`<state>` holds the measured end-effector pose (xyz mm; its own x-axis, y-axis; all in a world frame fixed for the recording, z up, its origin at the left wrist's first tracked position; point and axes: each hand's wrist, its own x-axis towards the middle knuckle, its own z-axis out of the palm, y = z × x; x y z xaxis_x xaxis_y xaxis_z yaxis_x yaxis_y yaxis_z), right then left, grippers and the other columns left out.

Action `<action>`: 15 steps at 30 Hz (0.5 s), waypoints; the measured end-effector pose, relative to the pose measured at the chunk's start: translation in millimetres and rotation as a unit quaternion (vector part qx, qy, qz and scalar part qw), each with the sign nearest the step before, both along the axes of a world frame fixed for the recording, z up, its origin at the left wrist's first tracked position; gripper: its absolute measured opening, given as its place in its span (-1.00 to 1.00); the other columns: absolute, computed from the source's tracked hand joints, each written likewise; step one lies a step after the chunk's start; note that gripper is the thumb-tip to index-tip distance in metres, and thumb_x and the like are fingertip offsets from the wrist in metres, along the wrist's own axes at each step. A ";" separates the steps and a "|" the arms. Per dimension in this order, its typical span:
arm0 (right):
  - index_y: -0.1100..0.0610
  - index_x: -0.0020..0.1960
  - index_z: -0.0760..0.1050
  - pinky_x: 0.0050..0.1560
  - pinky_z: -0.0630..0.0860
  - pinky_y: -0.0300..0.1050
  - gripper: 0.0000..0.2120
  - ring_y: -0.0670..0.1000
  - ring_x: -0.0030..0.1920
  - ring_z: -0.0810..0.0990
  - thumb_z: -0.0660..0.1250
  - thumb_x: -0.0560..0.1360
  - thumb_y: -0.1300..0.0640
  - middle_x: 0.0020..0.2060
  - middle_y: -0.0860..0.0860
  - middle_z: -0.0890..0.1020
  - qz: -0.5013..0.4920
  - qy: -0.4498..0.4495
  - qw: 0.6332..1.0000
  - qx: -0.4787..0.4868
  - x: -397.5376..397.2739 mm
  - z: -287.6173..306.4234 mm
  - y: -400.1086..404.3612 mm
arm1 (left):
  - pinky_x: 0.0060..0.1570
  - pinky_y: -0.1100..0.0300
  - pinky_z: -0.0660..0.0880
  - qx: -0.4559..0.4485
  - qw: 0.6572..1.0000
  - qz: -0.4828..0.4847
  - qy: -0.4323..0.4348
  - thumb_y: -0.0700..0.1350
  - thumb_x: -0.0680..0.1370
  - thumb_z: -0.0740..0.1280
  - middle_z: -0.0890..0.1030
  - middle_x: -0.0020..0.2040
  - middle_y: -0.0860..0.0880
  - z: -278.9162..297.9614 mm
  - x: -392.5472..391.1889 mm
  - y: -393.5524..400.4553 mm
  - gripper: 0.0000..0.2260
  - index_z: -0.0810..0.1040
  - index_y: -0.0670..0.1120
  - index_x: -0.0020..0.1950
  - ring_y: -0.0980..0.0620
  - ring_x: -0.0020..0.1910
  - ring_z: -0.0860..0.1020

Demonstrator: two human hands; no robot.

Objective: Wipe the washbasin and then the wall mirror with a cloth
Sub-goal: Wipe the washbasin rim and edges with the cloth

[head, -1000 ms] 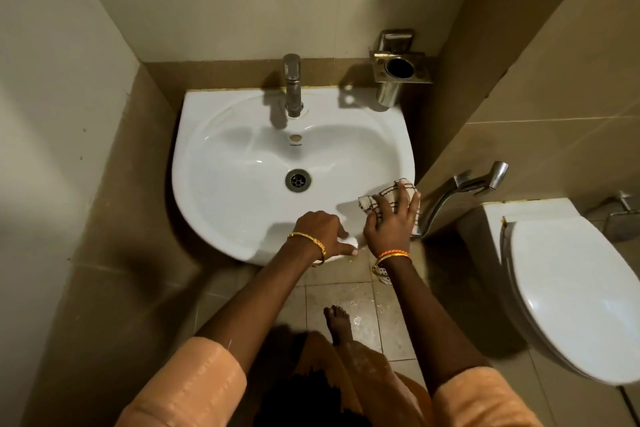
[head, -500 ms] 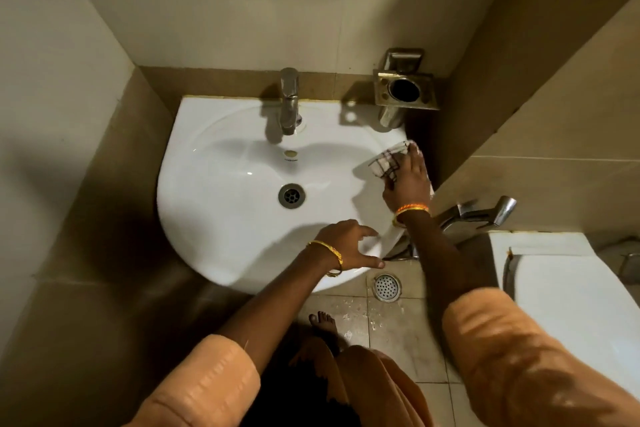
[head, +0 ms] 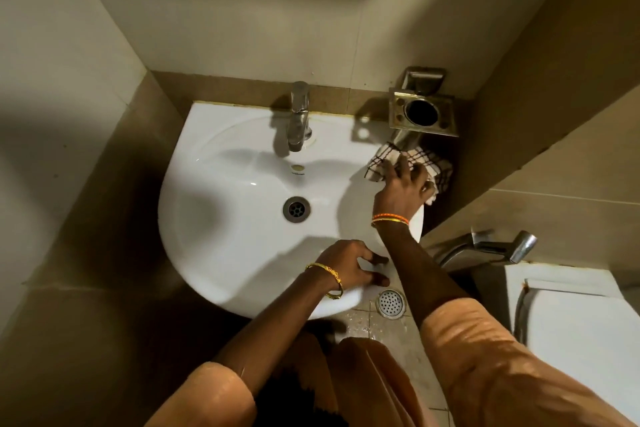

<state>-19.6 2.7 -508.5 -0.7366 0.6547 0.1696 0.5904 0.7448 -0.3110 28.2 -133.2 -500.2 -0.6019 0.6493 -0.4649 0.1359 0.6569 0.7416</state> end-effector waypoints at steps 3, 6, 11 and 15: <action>0.04 0.12 0.57 0.15 0.30 0.22 -0.54 0.28 0.31 0.39 0.33 0.29 0.38 0.29 0.09 0.52 0.003 0.007 1.000 -0.001 3.1 -7.1 -8.4 | -0.02 0.16 0.52 0.004 1.000 0.008 -0.001 0.07 0.30 0.54 0.64 0.09 -0.02 -2.5 1.1 0.0 -0.58 0.66 -0.05 0.10 -0.01 -0.16 0.57; 0.05 -0.01 0.62 0.18 0.32 0.17 -0.58 0.23 0.23 0.45 0.34 0.25 0.43 0.18 0.16 0.54 0.002 0.048 0.999 -0.009 19.2 -16.4 -9.3 | -0.02 0.09 0.55 -0.002 1.000 0.002 0.007 0.10 0.30 0.52 0.63 0.08 0.01 -5.1 0.3 0.4 -0.58 0.66 -0.04 0.09 0.06 -0.22 0.50; 0.15 0.02 0.62 0.28 0.32 0.29 -0.54 0.30 0.22 0.46 0.34 0.21 0.51 0.10 0.27 0.52 0.044 0.077 0.996 -0.009 -0.9 -19.5 -13.4 | 0.01 0.10 0.57 -0.013 1.000 0.016 -0.004 0.05 0.30 0.52 0.65 0.10 0.03 -6.0 -0.6 -0.4 -0.62 0.65 -0.03 0.07 -0.02 -0.11 0.61; 0.17 0.33 0.40 0.43 -0.03 0.32 -0.45 0.31 0.48 0.10 0.33 0.33 0.25 0.38 0.30 0.32 0.096 0.007 0.994 -0.051 -26.1 -16.0 -33.2 | 0.03 0.02 0.58 -0.050 0.999 0.022 0.001 -0.04 0.36 0.47 0.68 0.06 -0.09 -10.2 -1.7 1.3 -0.65 0.60 -0.07 0.12 -0.11 -0.07 0.64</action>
